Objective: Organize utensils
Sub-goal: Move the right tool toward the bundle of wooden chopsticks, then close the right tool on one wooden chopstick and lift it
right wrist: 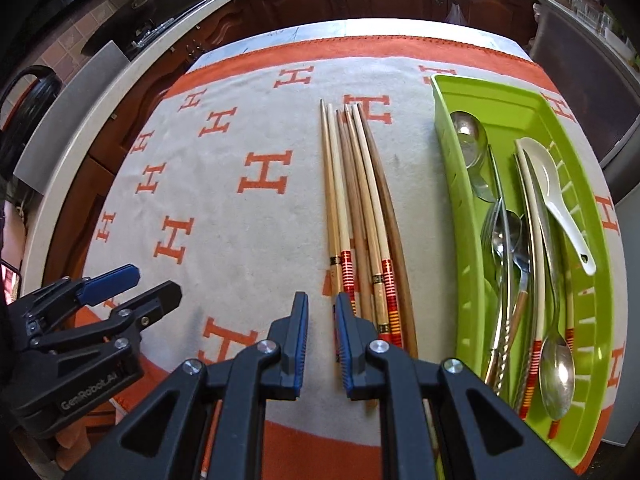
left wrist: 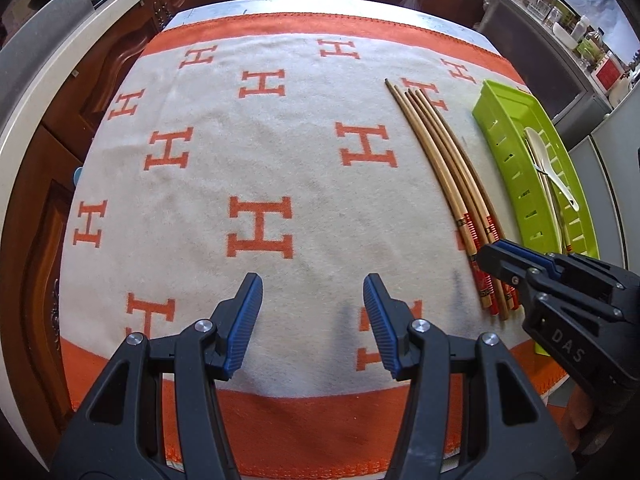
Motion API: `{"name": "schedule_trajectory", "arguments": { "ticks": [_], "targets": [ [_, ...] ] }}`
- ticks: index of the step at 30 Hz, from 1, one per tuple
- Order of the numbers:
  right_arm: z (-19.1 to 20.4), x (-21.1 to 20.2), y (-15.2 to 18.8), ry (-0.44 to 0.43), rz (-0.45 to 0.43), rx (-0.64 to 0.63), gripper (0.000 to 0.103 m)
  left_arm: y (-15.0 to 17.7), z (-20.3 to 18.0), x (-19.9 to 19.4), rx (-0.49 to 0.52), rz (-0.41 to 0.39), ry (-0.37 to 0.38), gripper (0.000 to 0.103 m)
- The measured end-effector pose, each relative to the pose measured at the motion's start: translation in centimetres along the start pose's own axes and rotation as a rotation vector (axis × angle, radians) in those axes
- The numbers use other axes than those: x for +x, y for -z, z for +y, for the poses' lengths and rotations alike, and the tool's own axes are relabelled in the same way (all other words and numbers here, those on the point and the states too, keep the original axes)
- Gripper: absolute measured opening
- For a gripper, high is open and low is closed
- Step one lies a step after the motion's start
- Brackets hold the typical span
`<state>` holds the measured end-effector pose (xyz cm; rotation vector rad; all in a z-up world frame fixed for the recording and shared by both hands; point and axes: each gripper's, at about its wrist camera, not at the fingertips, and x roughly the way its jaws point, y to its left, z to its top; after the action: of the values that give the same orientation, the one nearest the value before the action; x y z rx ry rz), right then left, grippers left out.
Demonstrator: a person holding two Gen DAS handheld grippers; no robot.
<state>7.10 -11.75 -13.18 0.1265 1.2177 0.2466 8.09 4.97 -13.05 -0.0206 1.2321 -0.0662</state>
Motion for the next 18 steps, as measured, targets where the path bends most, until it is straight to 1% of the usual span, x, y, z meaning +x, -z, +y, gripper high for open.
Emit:
{"name": "schedule_trajectory", "arguments": {
  "ticks": [5, 12, 16, 18],
  "targets": [
    [-0.4, 1.2, -0.2, -0.001, 0.029, 0.013, 0.011, -0.1, 0.4, 0.4, -0.006, 0.007, 0.005, 0.050],
    [-0.9, 2.6, -0.4, -0.083, 0.075, 0.058, 0.011, -0.1, 0.9, 1.0, -0.021, 0.021, 0.010, 0.050],
    [-0.6, 2.8, -0.8, -0.087, 0.070, 0.059, 0.011, -0.1, 0.9, 1.2, -0.024, 0.029, 0.011, 0.050],
    [-0.5, 2.9, -1.2, -0.074, 0.071, 0.060, 0.011, -0.1, 0.9, 1.3, -0.023, 0.031, 0.012, 0.050]
  ]
}}
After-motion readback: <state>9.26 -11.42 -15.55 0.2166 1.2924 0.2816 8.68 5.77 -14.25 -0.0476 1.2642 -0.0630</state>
